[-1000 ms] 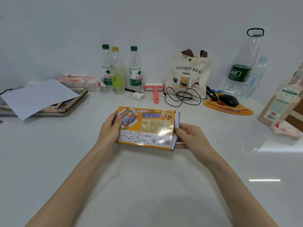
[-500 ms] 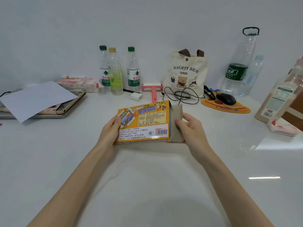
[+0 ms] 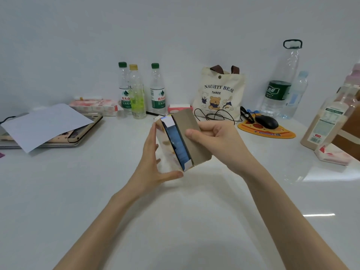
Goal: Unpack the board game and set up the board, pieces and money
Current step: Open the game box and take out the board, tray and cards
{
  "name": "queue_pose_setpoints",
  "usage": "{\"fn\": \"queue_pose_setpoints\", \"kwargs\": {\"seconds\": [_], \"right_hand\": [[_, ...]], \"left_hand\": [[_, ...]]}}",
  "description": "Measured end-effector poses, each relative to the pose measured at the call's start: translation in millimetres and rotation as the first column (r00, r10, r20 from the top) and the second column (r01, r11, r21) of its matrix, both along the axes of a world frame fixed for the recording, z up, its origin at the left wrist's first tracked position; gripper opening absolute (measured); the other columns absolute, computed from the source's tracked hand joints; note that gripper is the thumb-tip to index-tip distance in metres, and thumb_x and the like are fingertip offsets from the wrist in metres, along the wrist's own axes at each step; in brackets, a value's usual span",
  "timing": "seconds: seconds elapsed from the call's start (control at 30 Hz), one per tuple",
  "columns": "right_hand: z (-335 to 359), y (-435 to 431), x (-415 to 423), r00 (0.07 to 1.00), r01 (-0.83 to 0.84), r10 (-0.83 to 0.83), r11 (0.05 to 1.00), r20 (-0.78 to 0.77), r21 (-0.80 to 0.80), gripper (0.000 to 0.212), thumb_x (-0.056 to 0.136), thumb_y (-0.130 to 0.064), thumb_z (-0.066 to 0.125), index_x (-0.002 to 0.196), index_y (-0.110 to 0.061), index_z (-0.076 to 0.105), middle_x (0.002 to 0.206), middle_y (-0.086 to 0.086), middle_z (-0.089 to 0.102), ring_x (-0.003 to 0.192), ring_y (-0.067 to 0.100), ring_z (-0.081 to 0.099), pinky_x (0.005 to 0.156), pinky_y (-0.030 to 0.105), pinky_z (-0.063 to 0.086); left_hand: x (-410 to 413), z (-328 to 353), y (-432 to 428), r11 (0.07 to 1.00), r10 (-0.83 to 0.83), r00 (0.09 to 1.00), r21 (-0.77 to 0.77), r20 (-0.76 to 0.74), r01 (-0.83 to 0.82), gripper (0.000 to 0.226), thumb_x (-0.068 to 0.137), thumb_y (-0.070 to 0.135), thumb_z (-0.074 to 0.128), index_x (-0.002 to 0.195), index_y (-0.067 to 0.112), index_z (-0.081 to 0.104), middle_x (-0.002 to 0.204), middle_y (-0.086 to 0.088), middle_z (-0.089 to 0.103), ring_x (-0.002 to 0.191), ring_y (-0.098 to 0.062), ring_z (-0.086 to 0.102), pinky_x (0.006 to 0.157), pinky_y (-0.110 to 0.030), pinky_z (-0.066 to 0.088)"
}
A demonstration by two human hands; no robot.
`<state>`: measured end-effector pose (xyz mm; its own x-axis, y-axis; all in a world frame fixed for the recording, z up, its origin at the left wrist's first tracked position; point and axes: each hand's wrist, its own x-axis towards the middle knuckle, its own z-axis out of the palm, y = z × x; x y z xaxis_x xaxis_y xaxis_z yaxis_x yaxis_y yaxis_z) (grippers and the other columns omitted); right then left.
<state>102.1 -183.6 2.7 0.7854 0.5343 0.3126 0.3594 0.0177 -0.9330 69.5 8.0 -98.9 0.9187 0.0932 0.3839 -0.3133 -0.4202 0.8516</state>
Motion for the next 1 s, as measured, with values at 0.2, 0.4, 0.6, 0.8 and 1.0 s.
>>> {"fn": "queue_pose_setpoints", "kwargs": {"seconds": [0.2,0.4,0.6,0.8,1.0], "right_hand": [[-0.4,0.0,-4.0,0.978,-0.16,0.146,0.983,-0.146,-0.088,0.015,0.089,-0.013,0.065,0.102,-0.014,0.071,0.082,0.003,0.076,0.073,0.011,0.072,0.055,0.02,0.052],[-14.4,2.6,-4.7,0.987,0.16,-0.159,0.987,0.028,-0.018,0.025,0.079,-0.012,0.077,0.093,-0.016,0.056,0.081,-0.001,0.074,0.073,0.016,0.07,0.061,0.026,0.056],[-41.9,4.8,-4.8,0.612,0.492,-0.296,0.869,0.734,-0.06,0.007,0.079,-0.018,0.071,0.083,-0.024,0.069,0.076,-0.006,0.054,0.069,0.008,0.047,0.057,0.026,0.043],[-55.9,5.8,-8.0,0.714,0.453,-0.287,0.885,0.638,-0.109,0.011,0.079,-0.028,0.072,0.09,-0.025,0.073,0.081,-0.009,0.064,0.068,0.008,0.058,0.063,0.036,0.052],[-63.9,9.0,-13.7,0.757,0.448,-0.346,0.892,0.554,-0.055,0.019,0.078,-0.025,0.076,0.097,-0.023,0.075,0.088,-0.008,0.067,0.075,0.009,0.063,0.066,0.034,0.056]], "left_hand": [[6.9,-9.5,9.1,0.992,0.103,0.988,0.061,0.115,-0.11,0.143,0.044,0.041,0.093,0.147,0.044,-0.006,0.154,0.006,0.017,0.138,-0.008,0.032,0.109,-0.038,0.039],[4.3,-6.9,1.7,0.974,0.17,0.941,0.098,0.291,-0.206,0.109,0.043,0.012,0.083,0.129,0.033,0.02,0.127,0.007,0.028,0.118,0.01,0.035,0.089,-0.002,0.033],[4.4,-3.2,10.2,0.895,0.314,0.847,0.164,0.429,-0.415,0.103,0.042,0.014,0.076,0.133,0.015,0.028,0.125,0.005,0.025,0.119,-0.015,0.036,0.096,-0.023,0.04],[-1.0,6.1,10.7,0.807,0.336,0.808,0.294,0.485,-0.512,0.095,0.051,0.025,0.074,0.133,0.015,0.028,0.129,-0.016,0.033,0.121,-0.039,0.034,0.099,-0.044,0.041],[-1.7,4.2,10.9,0.78,0.361,0.805,0.322,0.47,-0.537,0.094,0.052,0.022,0.073,0.134,0.017,0.028,0.132,-0.018,0.032,0.126,-0.048,0.029,0.101,-0.052,0.038]]}}
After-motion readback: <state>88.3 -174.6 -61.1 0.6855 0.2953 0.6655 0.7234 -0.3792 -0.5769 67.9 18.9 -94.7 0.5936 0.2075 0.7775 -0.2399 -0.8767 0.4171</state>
